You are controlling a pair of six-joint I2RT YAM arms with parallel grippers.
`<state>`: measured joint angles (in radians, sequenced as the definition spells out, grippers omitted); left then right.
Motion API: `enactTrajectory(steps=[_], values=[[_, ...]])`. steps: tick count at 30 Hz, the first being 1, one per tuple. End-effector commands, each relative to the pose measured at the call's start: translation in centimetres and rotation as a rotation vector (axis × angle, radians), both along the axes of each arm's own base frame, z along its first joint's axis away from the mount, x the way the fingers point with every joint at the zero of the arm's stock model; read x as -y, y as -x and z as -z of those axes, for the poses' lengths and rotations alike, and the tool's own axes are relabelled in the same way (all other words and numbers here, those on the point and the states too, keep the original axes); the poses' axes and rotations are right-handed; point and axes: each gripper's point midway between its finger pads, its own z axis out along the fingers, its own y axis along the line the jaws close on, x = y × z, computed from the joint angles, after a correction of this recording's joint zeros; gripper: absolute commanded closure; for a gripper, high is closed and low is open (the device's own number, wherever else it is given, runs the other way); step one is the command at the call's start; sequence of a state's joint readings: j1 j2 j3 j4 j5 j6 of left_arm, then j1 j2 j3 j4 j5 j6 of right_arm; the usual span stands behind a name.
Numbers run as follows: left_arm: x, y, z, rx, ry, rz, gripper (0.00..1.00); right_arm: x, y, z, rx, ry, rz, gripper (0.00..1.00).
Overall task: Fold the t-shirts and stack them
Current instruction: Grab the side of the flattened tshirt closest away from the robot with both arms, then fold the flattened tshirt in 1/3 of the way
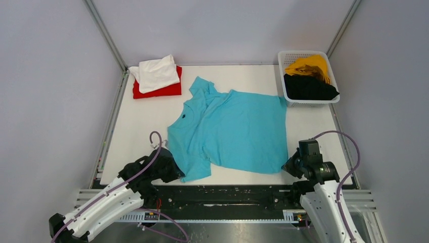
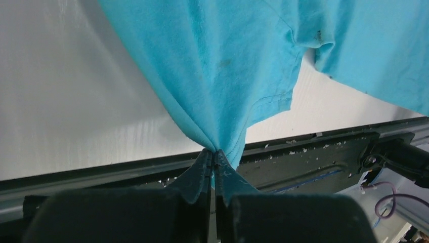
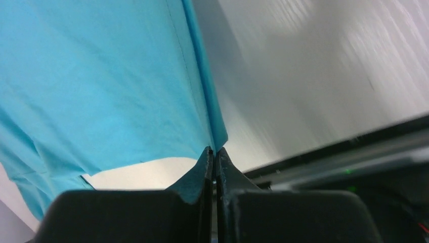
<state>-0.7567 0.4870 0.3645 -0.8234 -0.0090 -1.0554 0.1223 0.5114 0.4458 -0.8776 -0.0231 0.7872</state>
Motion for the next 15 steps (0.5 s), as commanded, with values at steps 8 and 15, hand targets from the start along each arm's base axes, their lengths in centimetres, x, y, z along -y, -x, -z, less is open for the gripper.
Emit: enactTrajectory(steps=[8, 15], values=[[-0.6, 1.9, -3.6, -0.005, 0.066, -0.006, 1.0, 0.4, 4.9, -1.7, -0.08, -0.001, 0.004, 0.96], [1.5, 0.2, -5.1, 0.086, 0.157, 0.023, 1.0, 0.5, 4.0, -1.6, -0.062, 0.015, -0.011, 0.94]])
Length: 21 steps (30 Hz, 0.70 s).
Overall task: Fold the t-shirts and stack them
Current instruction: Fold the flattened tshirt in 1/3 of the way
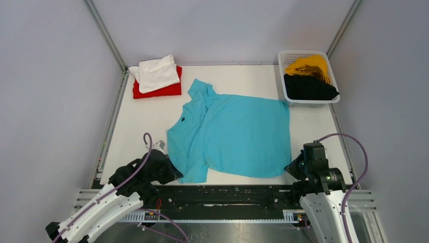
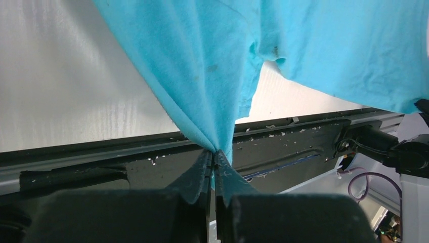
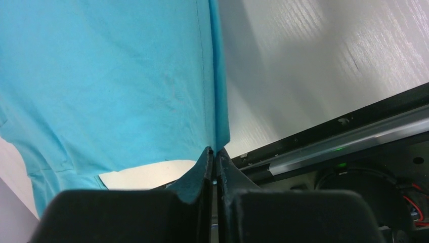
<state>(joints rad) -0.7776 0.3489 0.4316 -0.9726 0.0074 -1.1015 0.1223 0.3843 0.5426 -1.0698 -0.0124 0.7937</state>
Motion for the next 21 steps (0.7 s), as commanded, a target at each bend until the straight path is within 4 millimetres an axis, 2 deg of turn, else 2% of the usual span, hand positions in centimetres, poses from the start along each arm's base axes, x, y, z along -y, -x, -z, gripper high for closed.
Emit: enactTrajectory(steps=[1, 4, 8, 11, 16, 21], values=[[2.4, -2.0, -3.1, 0.106, 0.1, 0.035, 1.0, -0.1, 1.4, 1.2, -0.091, 0.003, -0.025, 0.94], [4.1, -4.1, -4.9, 0.189, 0.12, 0.057, 1.0, -0.9, 0.2, 1.6, -0.085, -0.027, -0.044, 0.93], [5.5, -7.0, -5.5, 0.228, 0.119, 0.009, 1.0, -1.2, -2.0, 1.1, -0.054, -0.022, -0.075, 0.92], [7.0, -9.7, -7.3, 0.297, 0.151, -0.018, 1.0, -1.6, -3.9, 0.8, -0.03, -0.03, -0.081, 0.92], [5.8, -14.9, -8.1, 0.329, 0.07, -0.133, 1.0, -2.0, -6.6, -0.1, -0.009, -0.02, -0.121, 0.92], [5.2, -19.6, -8.5, 0.335, 0.095, -0.167, 1.0, -1.3, -9.4, -0.9, 0.029, 0.03, -0.1, 0.92]])
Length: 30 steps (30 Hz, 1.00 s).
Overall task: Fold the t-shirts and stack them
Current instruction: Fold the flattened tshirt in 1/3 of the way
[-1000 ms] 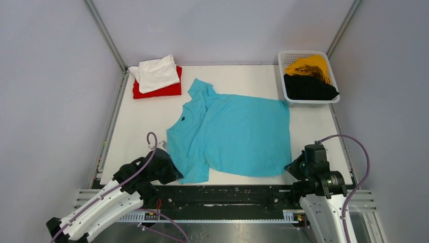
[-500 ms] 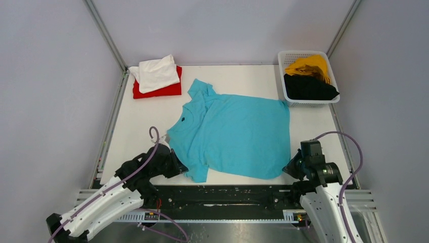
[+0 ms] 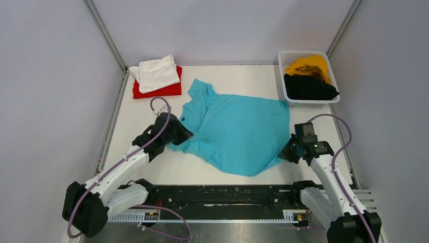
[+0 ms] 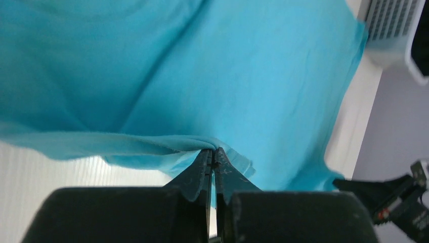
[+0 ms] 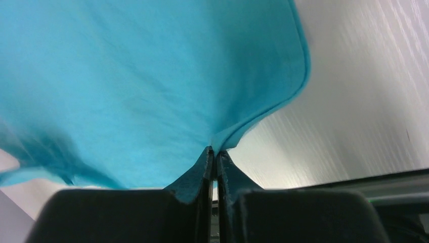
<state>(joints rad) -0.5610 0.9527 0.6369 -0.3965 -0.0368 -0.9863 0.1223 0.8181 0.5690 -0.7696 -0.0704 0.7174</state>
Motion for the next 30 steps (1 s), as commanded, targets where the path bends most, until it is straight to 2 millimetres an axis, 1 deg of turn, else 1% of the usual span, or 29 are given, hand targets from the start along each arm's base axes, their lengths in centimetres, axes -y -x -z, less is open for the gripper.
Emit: enactTrajectory(steps=[1, 4, 7, 11, 15, 19, 22, 25, 26, 27, 28, 29, 30], values=[[0.5, -5.3, -3.6, 0.134, 0.06, -0.006, 1.0, 0.3, -4.5, -2.7, 0.149, 0.033, 0.003, 0.92], [-0.1, -7.5, -3.7, 0.145, 0.026, -0.032, 1.0, 0.7, -6.1, -3.3, 0.161, 0.053, 0.015, 0.92], [-0.8, -9.2, -3.8, 0.171, -0.008, -0.038, 1.0, 1.8, -7.3, -3.6, 0.159, 0.104, 0.037, 0.92], [-0.9, -10.7, -4.2, 0.202, -0.026, -0.024, 1.0, 3.3, -8.1, -3.6, 0.15, 0.167, 0.072, 0.91], [-1.8, -12.0, -4.2, 0.21, -0.055, -0.047, 1.0, 4.7, -8.9, -3.8, 0.147, 0.201, 0.107, 0.91], [-2.1, -13.5, -4.5, 0.233, -0.075, -0.039, 1.0, 5.1, -9.7, -3.6, 0.14, 0.202, 0.112, 0.91], [-2.2, -14.9, -3.6, 0.221, -0.118, -0.028, 1.0, 5.3, -10.6, -3.2, 0.134, 0.198, 0.119, 0.9], [-2.9, -16.6, -1.6, 0.161, -0.16, -0.041, 1.0, 5.2, -11.6, -2.5, 0.126, 0.186, 0.132, 0.88], [-3.1, -17.1, -0.9, 0.141, -0.172, -0.037, 1.0, 5.3, -12.1, -2.3, 0.124, 0.189, 0.133, 0.86], [-3.3, -17.7, -0.4, 0.124, -0.185, -0.041, 1.0, 5.4, -12.7, -2.2, 0.124, 0.195, 0.137, 0.84], [-3.5, -18.2, 0.5, 0.089, -0.203, -0.041, 1.0, 6.0, -13.3, -2.1, 0.117, 0.204, 0.153, 0.84], [-3.7, -18.8, 1.0, 0.059, -0.217, -0.035, 0.92, 6.7, -13.7, -1.6, 0.098, 0.212, 0.175, 0.82], [-3.5, -19.1, 1.4, 0.028, -0.22, -0.007, 0.76, 6.8, -14.1, -1.6, 0.09, 0.208, 0.179, 0.74]])
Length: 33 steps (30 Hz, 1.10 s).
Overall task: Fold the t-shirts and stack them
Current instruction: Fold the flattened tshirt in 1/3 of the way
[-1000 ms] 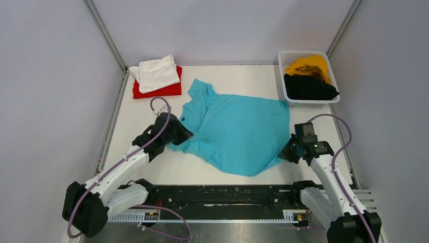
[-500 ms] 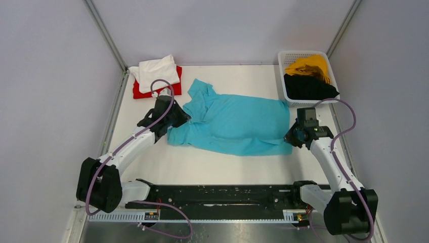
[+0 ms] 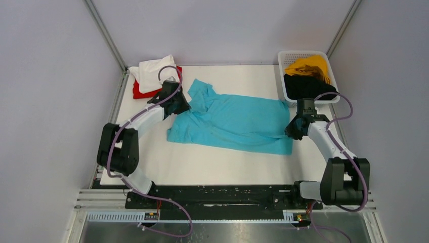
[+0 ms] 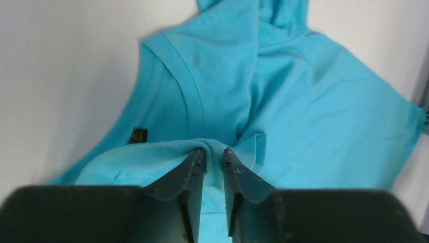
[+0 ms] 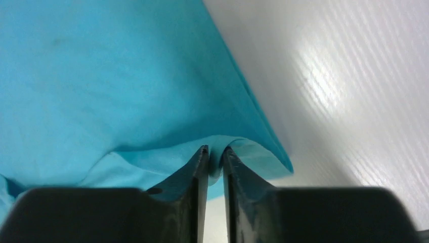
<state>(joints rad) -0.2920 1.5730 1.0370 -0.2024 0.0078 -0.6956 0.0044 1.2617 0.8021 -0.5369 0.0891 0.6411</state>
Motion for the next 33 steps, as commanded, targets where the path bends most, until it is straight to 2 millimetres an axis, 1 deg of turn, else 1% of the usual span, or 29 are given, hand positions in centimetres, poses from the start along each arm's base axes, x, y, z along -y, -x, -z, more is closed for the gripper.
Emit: enactTrajectory(steps=[1, 2, 3, 4, 5, 7, 9, 11, 15, 16, 17, 18, 20, 21, 23, 25, 26, 27, 28, 29, 31, 33], values=[[-0.2, -2.9, 0.1, -0.056, -0.038, 0.053, 0.55, 1.9, -3.9, -1.3, 0.057, 0.032, 0.054, 0.58], [0.1, -3.1, 0.2, -0.073, -0.038, 0.067, 0.42, 2.0, -4.3, -1.5, 0.056, 0.037, 0.054, 0.37], [0.2, -3.3, 0.1, -0.079, -0.036, 0.076, 0.28, 2.1, -4.6, -1.7, 0.055, 0.047, 0.047, 0.22], [0.4, -3.1, -0.2, -0.077, -0.031, 0.084, 0.07, 2.3, -4.8, -2.0, 0.054, 0.059, 0.034, 0.05], [0.3, -2.7, -0.2, -0.075, -0.029, 0.086, 0.02, 2.5, -4.6, -2.3, 0.047, 0.074, 0.025, 0.01], [-0.4, -1.3, -1.3, -0.045, -0.03, 0.069, 0.01, 3.1, -3.7, -2.6, 0.027, 0.112, 0.013, 0.01], [-1.3, 0.9, -1.5, -0.035, -0.034, 0.041, 0.01, 3.3, -2.2, -2.3, 0.015, 0.133, 0.009, 0.01], [-2.7, 3.5, -0.8, -0.037, -0.049, 0.0, 0.01, 3.2, -0.3, -1.6, 0.019, 0.129, 0.011, 0.01], [-7.3, 8.1, 2.1, -0.108, -0.174, -0.147, 0.01, 2.0, 3.1, 1.0, 0.024, 0.076, -0.015, 0.0], [-8.0, 8.7, 2.7, -0.116, -0.183, -0.179, 0.01, 1.8, 3.9, 1.9, 0.014, 0.063, -0.021, 0.0], [-8.6, 9.0, 3.3, -0.125, -0.178, -0.2, 0.01, 1.5, 3.9, 2.0, 0.027, 0.05, -0.027, 0.01], [-8.8, 9.2, 3.8, -0.136, -0.161, -0.207, 0.03, 1.3, 4.1, 2.6, 0.024, 0.043, -0.03, 0.03], [-8.9, 9.3, 4.8, -0.159, -0.133, -0.209, 0.12, 1.2, 4.2, 3.1, 0.011, 0.037, -0.032, 0.06], [-9.0, 9.3, 5.3, -0.176, -0.129, -0.214, 0.14, 1.2, 4.2, 3.3, -0.002, 0.035, -0.032, 0.08], [-8.7, 9.1, 6.2, -0.202, -0.114, -0.204, 0.16, 1.1, 4.3, 3.9, -0.032, 0.025, -0.03, 0.12], [-7.8, 8.7, 7.0, -0.236, -0.089, -0.17, 0.16, 0.8, 4.2, 4.7, -0.063, 0.006, -0.028, 0.18], [-7.4, 8.7, 7.8, -0.266, -0.078, -0.151, 0.17, 0.5, 4.2, 5.1, -0.077, -0.008, -0.031, 0.21], [-7.1, 8.6, 8.4, -0.288, -0.072, -0.144, 0.18, 0.3, 4.2, 5.4, -0.088, -0.023, -0.033, 0.23], [-6.9, 8.4, 8.9, -0.308, -0.066, -0.136, 0.22, 0.1, 4.1, 5.5, -0.092, -0.032, -0.034, 0.25], [-6.4, 8.4, 9.4, -0.327, -0.05, -0.12, 0.28, 0.0, 4.1, 5.7, -0.097, -0.041, -0.035, 0.27], [-6.3, 8.2, 9.2, -0.339, -0.052, -0.109, 0.52, -0.3, 4.1, 5.8, -0.097, -0.058, -0.039, 0.37], [-6.4, 8.2, 9.0, -0.326, -0.057, -0.114, 0.74, -0.3, 4.1, 5.8, -0.09, -0.059, -0.037, 0.54]])
